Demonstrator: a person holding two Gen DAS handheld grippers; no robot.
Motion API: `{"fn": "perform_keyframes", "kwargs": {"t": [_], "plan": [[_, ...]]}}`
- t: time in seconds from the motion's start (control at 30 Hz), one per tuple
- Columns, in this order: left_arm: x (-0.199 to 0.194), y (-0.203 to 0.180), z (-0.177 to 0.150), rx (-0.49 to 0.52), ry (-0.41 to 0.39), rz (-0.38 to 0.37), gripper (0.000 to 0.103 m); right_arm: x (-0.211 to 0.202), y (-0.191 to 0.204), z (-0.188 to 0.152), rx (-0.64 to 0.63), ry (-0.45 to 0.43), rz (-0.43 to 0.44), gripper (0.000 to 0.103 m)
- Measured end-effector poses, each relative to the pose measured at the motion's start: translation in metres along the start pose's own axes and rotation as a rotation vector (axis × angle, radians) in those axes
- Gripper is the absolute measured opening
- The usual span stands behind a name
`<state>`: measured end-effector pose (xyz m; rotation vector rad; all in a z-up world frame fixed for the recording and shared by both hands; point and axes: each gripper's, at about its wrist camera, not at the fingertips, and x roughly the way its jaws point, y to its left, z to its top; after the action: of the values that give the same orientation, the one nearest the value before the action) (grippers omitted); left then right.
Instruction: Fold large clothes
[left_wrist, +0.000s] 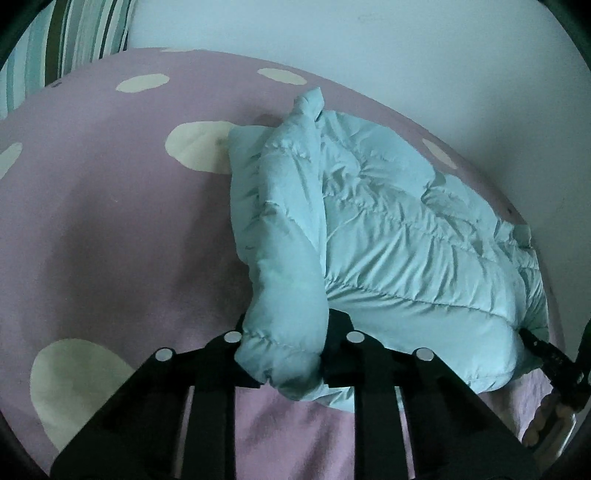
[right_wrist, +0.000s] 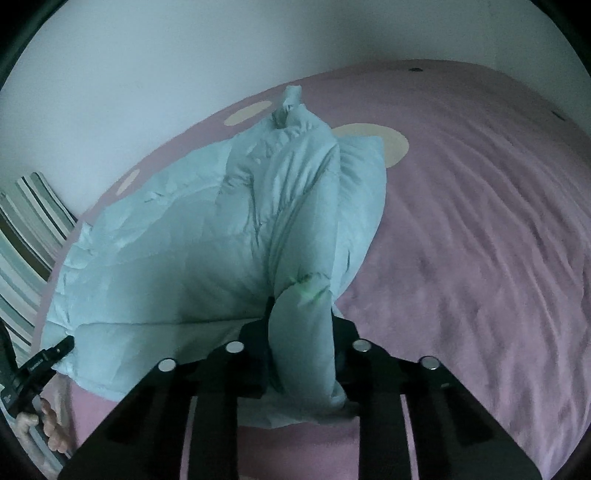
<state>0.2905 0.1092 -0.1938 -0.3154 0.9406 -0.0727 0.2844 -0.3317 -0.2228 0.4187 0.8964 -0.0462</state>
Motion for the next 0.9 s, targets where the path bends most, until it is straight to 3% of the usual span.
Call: {"fn": "perform_keyframes", "kwargs": {"t": [0.27,0.57,0.9], "plan": [[-0.041,0.010,-0.020,0.001,-0.008,-0.006,0.017,-0.032,-0.002,-0.026,0.008,0.013,0.035,0.019],[-0.087,0.054,-0.073,-0.052,0.013,-0.016,0.017,-0.062,0.007,-0.075,-0.001,0.034,0.061,0.019],[-0.115,0.084,-0.093,-0.093,0.027,-0.017,0.017,-0.082,0.027,-0.110,-0.030,0.075,0.088,0.019]]}}
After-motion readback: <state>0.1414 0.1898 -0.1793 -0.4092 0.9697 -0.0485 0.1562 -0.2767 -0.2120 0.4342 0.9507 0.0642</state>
